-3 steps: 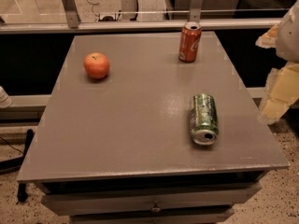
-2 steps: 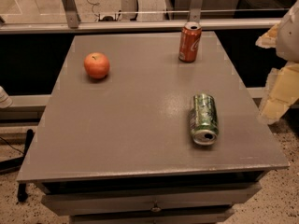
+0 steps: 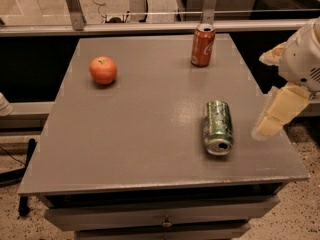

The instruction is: Move green can near apple

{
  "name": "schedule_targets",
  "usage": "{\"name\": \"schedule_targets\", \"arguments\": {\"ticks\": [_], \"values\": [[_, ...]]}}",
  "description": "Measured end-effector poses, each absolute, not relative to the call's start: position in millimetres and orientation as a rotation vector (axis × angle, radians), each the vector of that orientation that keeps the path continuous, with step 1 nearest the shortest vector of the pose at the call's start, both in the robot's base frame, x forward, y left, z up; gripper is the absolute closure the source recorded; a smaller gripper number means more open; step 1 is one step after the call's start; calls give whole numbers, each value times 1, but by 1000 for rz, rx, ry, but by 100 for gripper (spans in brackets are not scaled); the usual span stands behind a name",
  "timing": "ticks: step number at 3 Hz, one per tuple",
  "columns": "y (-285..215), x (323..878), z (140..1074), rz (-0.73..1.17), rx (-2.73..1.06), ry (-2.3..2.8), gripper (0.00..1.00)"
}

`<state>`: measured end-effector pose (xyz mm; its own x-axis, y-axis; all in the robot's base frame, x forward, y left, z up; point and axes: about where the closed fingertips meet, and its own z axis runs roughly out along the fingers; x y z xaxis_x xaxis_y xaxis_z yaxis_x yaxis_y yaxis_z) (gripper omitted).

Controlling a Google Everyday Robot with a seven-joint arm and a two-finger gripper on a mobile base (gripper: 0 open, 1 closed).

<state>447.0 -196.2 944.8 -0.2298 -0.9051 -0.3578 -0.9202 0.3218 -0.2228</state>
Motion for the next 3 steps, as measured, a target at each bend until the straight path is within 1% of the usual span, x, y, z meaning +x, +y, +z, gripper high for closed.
{"name": "schedule_targets", "arguments": {"ticks": [2,3], "values": [[-173,471,909,176,-1512,2252,0],[-171,481,893,162,-1400,2386,0]]}}
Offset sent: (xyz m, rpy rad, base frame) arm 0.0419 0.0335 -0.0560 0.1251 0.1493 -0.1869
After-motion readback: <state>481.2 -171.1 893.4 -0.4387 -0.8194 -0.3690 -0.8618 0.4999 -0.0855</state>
